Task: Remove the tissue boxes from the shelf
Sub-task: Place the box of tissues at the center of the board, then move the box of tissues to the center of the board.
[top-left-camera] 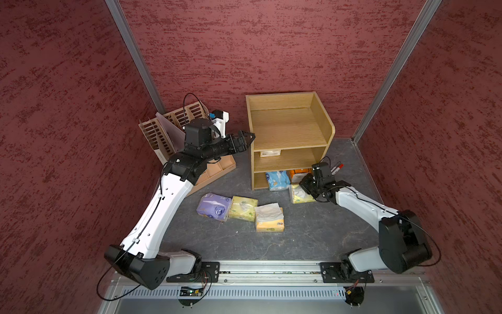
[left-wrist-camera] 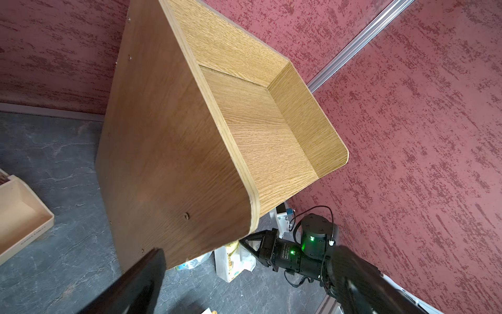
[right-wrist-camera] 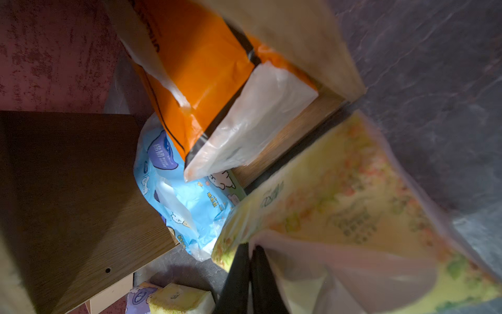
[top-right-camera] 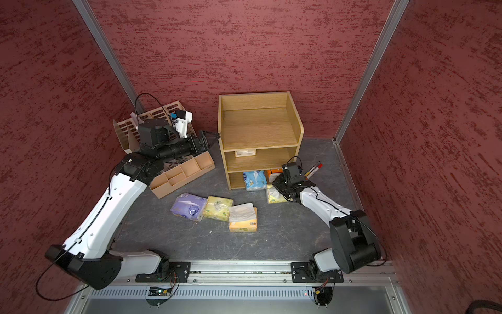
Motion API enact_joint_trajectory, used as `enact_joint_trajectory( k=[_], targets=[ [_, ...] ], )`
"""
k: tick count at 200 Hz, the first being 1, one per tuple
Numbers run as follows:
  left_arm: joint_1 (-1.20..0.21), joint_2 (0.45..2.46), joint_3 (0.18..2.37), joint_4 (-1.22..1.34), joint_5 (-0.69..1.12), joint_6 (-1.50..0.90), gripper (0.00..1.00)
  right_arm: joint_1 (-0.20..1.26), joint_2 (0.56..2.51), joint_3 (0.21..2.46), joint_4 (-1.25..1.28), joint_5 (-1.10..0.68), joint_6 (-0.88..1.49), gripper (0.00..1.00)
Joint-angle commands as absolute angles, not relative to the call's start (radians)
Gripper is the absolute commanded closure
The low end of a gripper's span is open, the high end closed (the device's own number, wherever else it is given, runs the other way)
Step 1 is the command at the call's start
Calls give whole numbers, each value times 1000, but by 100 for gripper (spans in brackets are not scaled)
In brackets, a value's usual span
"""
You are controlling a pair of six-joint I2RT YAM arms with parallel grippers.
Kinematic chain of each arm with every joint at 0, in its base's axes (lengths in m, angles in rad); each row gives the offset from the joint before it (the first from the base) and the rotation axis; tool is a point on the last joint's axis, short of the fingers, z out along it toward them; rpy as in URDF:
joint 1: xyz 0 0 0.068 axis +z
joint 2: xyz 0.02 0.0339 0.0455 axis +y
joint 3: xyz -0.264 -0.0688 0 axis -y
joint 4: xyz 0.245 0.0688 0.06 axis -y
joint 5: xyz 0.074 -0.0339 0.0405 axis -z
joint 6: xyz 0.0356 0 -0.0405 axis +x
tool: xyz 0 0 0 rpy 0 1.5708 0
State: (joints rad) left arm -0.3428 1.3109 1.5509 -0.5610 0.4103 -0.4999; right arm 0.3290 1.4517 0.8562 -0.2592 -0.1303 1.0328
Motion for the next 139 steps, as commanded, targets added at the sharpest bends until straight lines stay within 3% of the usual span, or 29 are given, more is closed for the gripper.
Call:
enact_joint_trajectory(
  k=[1, 70, 80, 96, 103, 120, 139],
  targets=[
    [-331, 1291, 1540, -563, 423, -485, 0, 323, 1444, 867, -197, -144, 1040, 100],
    [-323, 1313, 1534, -540, 442, -497, 0, 323, 1418, 771, -224, -144, 1037, 95],
    [-324, 1315, 1534, -540, 446, -497, 0, 323, 1401, 746, -227, -138, 1044, 86],
    [-324, 1316, 1531, -541, 446, -499, 0, 322, 1380, 711, -224, -141, 1054, 53],
    [-325, 1316, 1531, -539, 446, -499, 0, 323, 1373, 699, -218, -146, 1052, 46],
    [-325, 1316, 1528, -537, 448, -502, 0, 323, 1360, 688, -242, -143, 1048, 39],
    [-325, 1315, 1528, -538, 452, -507, 0, 323, 1334, 697, -293, -111, 1036, 37]
  ],
)
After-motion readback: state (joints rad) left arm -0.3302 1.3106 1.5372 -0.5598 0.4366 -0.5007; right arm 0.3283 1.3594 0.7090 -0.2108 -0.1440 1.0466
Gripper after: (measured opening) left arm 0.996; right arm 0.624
